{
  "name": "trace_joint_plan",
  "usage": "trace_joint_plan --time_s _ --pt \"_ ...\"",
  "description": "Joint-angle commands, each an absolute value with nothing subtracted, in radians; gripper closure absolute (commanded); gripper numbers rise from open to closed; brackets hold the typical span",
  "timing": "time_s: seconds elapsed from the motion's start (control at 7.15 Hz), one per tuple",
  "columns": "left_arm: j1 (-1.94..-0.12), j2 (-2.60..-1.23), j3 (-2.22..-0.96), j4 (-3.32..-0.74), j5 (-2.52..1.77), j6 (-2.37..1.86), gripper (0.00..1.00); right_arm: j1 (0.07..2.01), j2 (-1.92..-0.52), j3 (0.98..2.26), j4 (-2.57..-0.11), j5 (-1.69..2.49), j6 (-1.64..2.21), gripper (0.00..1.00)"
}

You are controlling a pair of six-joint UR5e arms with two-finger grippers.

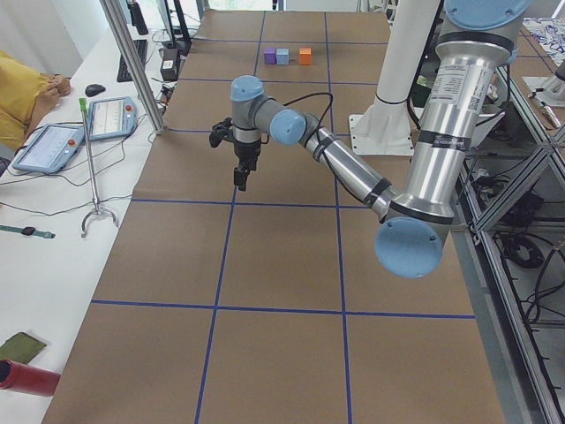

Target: Place blue block between orange and purple blocks

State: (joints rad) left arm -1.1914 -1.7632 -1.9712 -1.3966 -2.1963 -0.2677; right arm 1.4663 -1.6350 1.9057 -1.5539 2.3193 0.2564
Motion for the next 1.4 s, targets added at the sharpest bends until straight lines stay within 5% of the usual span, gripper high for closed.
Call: trace_joint_plan --time_s 0.0,0.28,0.42,1.26 --pt "-1.433 -1.732 -1.786 -1.411 -2.317 0.082 0.01 1.531 -1.646 1.907 -1.603 2.362 0.179 0.0" --pt "-1.555 -1.724 -1.668 -1.434 -2.332 0.095 0.01 1.585 -1.66 1.905 -1.603 2.361 0.169 0.0" --pt "-1.662 -1.63 -1.667 -1.509 -2.379 0.133 0.01 1.585 -1.664 1.911 -1.612 2.368 0.167 0.0" --pt "-1.664 -1.554 -1.74 -1.538 -2.277 0.054 0.0 1.505 -1.628 1.901 -1.651 2.35 0.161 0.0"
